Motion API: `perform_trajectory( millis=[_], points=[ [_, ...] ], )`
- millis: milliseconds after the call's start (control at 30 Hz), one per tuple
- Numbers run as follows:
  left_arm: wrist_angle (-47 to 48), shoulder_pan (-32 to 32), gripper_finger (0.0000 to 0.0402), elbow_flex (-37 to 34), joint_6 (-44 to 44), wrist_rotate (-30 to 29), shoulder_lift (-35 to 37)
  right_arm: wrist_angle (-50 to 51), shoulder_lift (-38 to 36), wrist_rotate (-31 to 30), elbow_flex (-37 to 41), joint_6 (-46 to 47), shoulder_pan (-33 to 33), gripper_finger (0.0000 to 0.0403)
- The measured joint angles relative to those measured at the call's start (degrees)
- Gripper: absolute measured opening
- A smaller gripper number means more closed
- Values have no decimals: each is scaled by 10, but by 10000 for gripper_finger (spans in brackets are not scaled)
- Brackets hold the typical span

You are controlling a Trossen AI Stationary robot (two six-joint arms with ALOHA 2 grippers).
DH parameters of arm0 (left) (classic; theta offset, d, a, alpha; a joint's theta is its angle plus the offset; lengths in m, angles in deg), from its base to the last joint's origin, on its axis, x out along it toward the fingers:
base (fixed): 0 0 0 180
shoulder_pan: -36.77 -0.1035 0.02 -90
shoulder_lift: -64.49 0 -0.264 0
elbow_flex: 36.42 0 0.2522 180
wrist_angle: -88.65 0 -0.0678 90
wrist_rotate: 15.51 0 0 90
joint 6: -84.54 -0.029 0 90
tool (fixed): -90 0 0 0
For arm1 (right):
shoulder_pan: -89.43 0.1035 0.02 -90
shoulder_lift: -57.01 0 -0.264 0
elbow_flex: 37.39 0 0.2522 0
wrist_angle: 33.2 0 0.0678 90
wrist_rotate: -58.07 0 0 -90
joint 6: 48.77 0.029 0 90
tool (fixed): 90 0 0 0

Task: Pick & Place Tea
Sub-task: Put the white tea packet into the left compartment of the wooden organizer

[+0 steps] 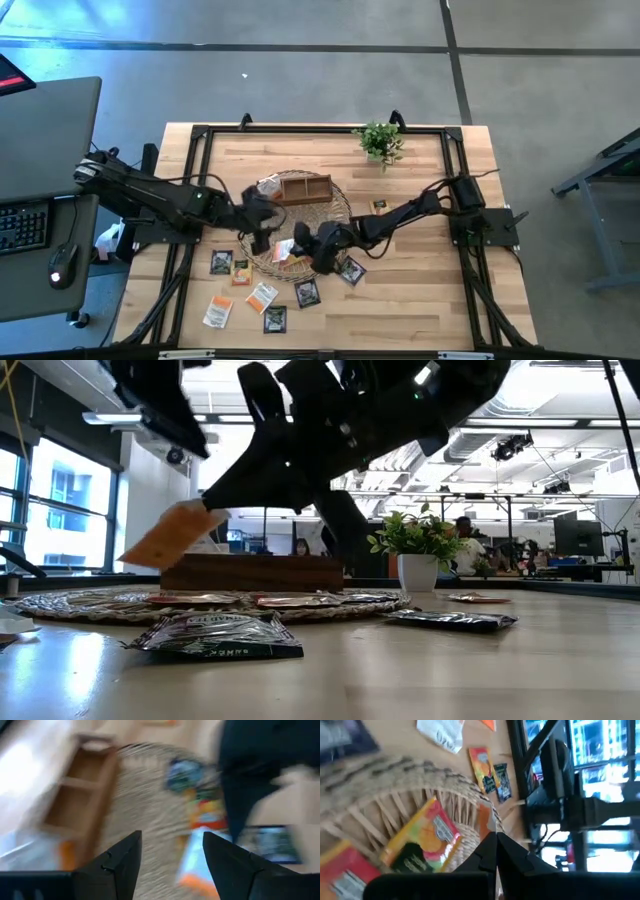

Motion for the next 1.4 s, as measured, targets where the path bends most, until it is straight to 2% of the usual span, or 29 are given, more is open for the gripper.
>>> perform_trajectory(
  millis=[133,200,533,733,1000,1167,1300,1400],
  points=[
    [-44,0,207,0,-40,107,-34,-31,0,-55,0,-113,16,2],
    [-44,1,207,0,-47,124,-43,-39,0,-76,0,-164,25,3],
    [-43,0,207,-1,-94,103,-52,-53,0,-96,0,-217,52,1],
    [-41,0,207,-1,-88,153,-62,-103,0,-120,0,-261,56,1],
    [-35,0,207,-1,-74,166,-65,-101,0,-138,0,-283,54,1],
    [-35,0,207,-1,-84,152,-65,-99,0,-134,0,-288,54,1],
    [-35,0,207,-1,-153,117,-65,-68,0,-96,0,-279,55,1],
    [-33,0,207,-1,-186,122,-65,-44,0,-81,0,-264,55,1]
  ],
)
